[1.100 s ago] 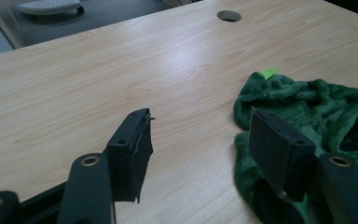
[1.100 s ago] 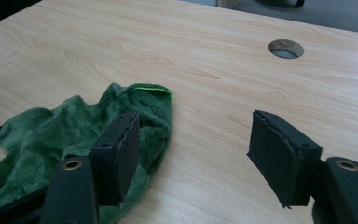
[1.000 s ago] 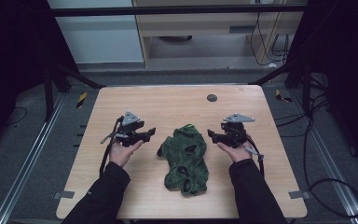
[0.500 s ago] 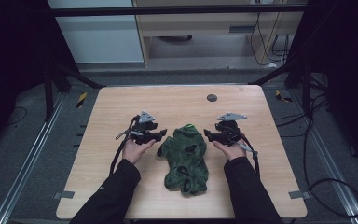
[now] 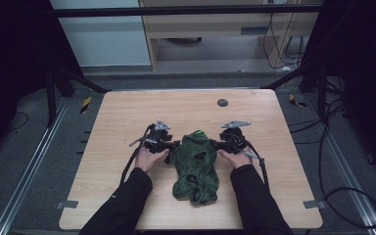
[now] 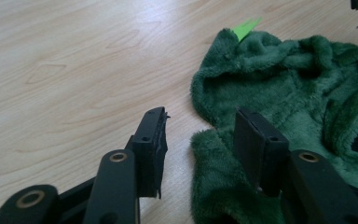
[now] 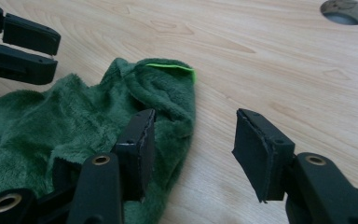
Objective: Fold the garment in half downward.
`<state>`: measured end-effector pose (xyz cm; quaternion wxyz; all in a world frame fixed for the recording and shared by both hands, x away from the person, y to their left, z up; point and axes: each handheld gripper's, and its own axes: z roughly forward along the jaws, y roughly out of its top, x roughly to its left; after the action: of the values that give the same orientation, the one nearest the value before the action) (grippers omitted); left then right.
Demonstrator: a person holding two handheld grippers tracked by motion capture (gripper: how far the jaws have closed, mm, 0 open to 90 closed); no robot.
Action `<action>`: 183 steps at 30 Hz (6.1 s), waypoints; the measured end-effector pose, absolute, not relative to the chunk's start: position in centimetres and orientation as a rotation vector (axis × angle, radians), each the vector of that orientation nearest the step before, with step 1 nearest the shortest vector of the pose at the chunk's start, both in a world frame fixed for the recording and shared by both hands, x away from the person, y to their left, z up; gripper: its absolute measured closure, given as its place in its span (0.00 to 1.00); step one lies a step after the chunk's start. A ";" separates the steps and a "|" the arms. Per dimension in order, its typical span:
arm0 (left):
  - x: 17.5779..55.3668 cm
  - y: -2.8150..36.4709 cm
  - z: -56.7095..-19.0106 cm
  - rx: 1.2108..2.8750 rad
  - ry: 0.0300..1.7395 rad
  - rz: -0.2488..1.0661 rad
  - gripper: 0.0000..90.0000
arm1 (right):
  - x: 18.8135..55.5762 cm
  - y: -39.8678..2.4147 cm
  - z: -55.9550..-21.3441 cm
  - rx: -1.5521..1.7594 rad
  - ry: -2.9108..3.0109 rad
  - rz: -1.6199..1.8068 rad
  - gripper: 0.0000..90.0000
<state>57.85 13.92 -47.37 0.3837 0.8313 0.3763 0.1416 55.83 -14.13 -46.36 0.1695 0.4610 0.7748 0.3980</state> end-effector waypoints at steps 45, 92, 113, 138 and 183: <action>57.3 11.8 -48.6 2.216 1.021 0.311 0.93 | 56.8 -12.2 -48.9 1.330 2.392 1.017 0.92; 48.0 13.6 -39.5 2.107 0.774 0.435 0.93 | 49.3 -13.5 -40.9 0.942 2.289 1.359 0.94; 45.5 14.1 -41.2 2.132 0.757 0.395 0.93 | 46.7 -13.9 -42.4 0.890 2.330 1.366 0.93; 42.2 14.4 -44.5 2.200 0.744 0.279 0.93 | 43.1 -14.4 -45.2 0.900 2.424 1.346 0.91; 41.2 14.2 -47.7 2.287 0.749 0.200 0.90 | 40.6 -14.9 -48.8 0.977 2.597 1.325 0.89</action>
<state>41.16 14.24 -47.74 0.3556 0.8852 0.2898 0.0774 40.58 -14.90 -48.75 0.0334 0.3177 0.8441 0.4306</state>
